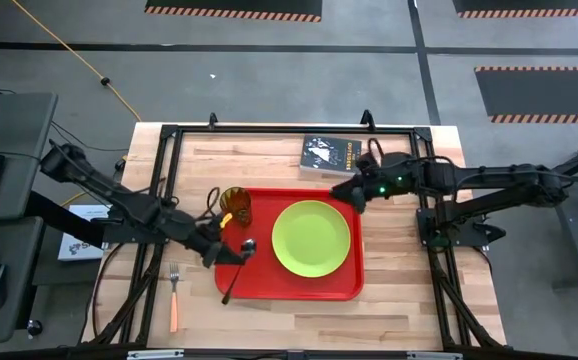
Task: Pick and place plate/cup/fork/spoon on tray
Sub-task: Put the black spoon on the red tray to the bottom of the green cup
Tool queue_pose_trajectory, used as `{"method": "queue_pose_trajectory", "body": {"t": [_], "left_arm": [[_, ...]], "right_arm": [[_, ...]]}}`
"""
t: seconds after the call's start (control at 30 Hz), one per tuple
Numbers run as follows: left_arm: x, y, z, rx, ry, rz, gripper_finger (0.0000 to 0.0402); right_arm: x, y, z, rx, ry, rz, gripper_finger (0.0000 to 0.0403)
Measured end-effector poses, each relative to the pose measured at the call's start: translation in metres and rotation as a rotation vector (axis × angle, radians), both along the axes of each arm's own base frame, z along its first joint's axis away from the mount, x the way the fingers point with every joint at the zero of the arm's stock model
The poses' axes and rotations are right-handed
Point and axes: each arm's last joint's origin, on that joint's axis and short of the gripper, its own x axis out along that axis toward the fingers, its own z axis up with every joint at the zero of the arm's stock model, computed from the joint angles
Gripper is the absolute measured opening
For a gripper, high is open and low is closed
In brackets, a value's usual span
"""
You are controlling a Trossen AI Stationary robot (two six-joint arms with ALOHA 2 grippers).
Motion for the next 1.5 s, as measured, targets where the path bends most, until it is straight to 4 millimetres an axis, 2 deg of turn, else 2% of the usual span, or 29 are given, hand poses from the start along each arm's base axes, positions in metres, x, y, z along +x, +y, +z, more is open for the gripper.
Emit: {"method": "queue_pose_trajectory", "body": {"t": [0.1,0.27,0.47,0.57,0.67,0.8,1.07,1.2,1.37,1.5], "left_arm": [[0.012,0.005,0.020,0.074,0.002,-0.018,0.0001],[0.040,0.018,0.044,0.349,0.077,-0.061,0.0001],[0.078,0.037,0.060,0.721,0.168,-0.014,0.0001],[0.096,0.041,0.064,0.858,0.124,-0.053,0.0000],[0.111,0.047,0.063,0.840,0.082,-0.076,0.0000],[0.121,0.055,0.061,0.778,0.040,-0.088,0.0000],[0.126,0.065,0.058,0.754,0.037,-0.090,0.0000],[0.126,0.068,0.059,0.740,0.042,-0.073,0.0000],[0.126,0.070,0.061,0.710,0.044,-0.045,0.0013],[0.126,0.073,0.060,0.673,0.058,-0.036,0.0039]], "right_arm": [[0.011,0.008,0.011,0.085,-0.150,0.125,0.0172],[0.033,0.019,0.013,0.210,-0.275,0.202,0.0172],[0.056,0.022,-0.013,0.319,-0.179,0.142,0.0172],[0.065,0.022,-0.024,0.303,-0.160,0.144,0.0172],[0.073,0.022,-0.031,0.273,-0.181,0.155,0.0172],[0.079,0.022,-0.027,0.235,-0.266,0.178,0.0172],[0.080,0.022,-0.026,0.186,-0.292,0.197,0.0166],[0.079,0.020,-0.027,0.188,-0.280,0.202,0.0126],[0.078,0.014,-0.027,0.185,-0.273,0.212,0.0018],[0.076,0.006,-0.027,0.185,-0.249,0.232,0.0011]]}}
